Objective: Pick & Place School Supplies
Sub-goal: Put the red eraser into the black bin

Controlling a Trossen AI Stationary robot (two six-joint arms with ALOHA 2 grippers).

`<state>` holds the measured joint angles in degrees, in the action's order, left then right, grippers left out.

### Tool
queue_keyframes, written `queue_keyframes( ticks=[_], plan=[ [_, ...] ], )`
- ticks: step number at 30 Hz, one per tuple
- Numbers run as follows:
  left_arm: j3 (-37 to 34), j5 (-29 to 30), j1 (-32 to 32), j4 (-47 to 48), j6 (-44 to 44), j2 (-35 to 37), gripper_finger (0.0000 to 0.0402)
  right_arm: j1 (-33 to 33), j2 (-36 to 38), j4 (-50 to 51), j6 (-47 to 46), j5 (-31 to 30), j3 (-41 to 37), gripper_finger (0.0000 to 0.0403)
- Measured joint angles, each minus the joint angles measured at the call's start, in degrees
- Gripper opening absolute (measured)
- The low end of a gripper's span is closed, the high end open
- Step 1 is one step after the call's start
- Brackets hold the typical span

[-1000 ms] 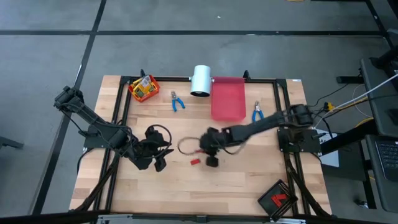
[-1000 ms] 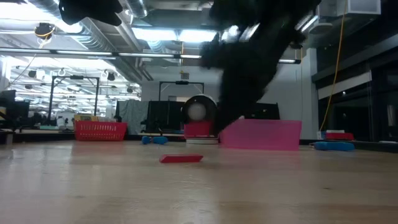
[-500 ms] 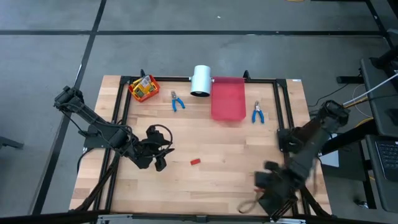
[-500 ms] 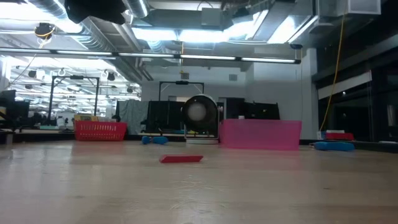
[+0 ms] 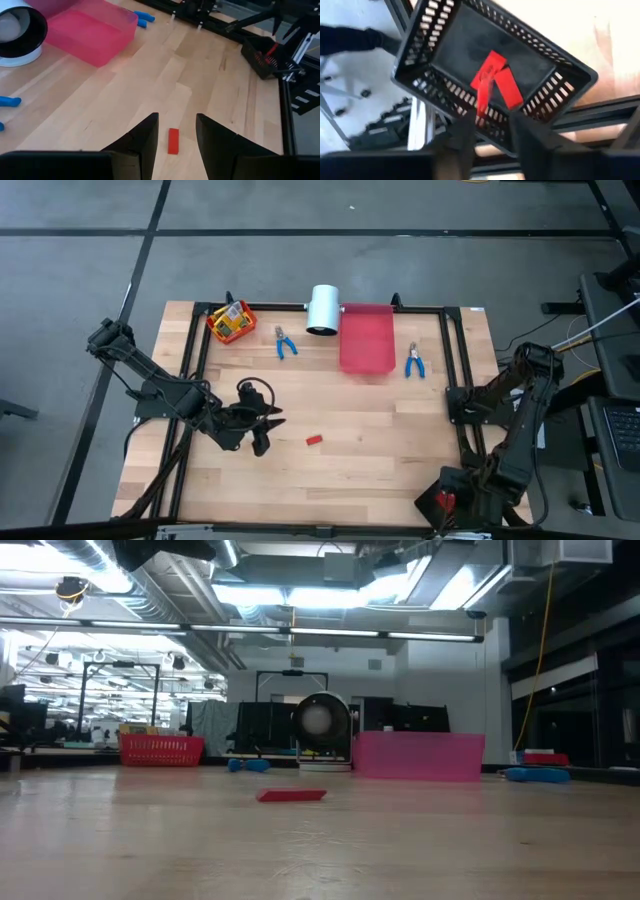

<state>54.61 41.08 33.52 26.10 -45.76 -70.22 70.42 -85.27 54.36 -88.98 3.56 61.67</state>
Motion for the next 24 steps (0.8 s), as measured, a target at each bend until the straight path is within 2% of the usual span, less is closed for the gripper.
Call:
queue_keyframes(
  ticks=[3, 6, 7, 11, 13, 16, 20, 24],
  plan=[
    [0.00, 0.00, 0.00, -0.92, 0.01, 0.00, 0.0127, 0.92, 0.00, -0.83, -1.79, -0.84, -0.18, 0.0182],
    [0.00, -1.30, -0.60, -2.96, 0.04, -0.62, 0.0127, 1.40, 0.00, -1.07, -3.57, -3.14, -0.20, 0.0205],
    [0.00, -3.56, -1.32, -4.39, 0.46, -1.30, 0.0127, 1.44, 0.00, -1.07, -4.13, -4.52, -0.20, 0.0207],
    [0.08, -20.22, -6.00, -8.60, 3.49, -8.52, 0.0127, 1.48, 0.00, -1.27, -5.40, -11.48, -0.21, 0.0201],
    [-0.04, -24.99, -7.58, -8.16, 4.67, -13.38, 0.0127, 1.42, 0.00, -1.26, -6.38, -14.65, -0.22, 0.0194],
    [-0.04, -29.83, -9.84, -11.26, 6.83, -19.86, 0.0128, 1.15, 0.00, -1.26, -9.70, -19.38, -0.22, 0.0186],
    [-0.04, -36.28, -12.96, -20.88, 9.67, -26.58, 0.0141, 1.19, 0.00, -1.25, -15.16, -25.65, -0.16, 0.0182],
    [0.02, -36.06, -14.31, -27.67, 13.30, -29.81, 0.0168, 1.18, 0.00, -1.26, -18.63, -31.40, 0.80, 0.0182]
  ],
)
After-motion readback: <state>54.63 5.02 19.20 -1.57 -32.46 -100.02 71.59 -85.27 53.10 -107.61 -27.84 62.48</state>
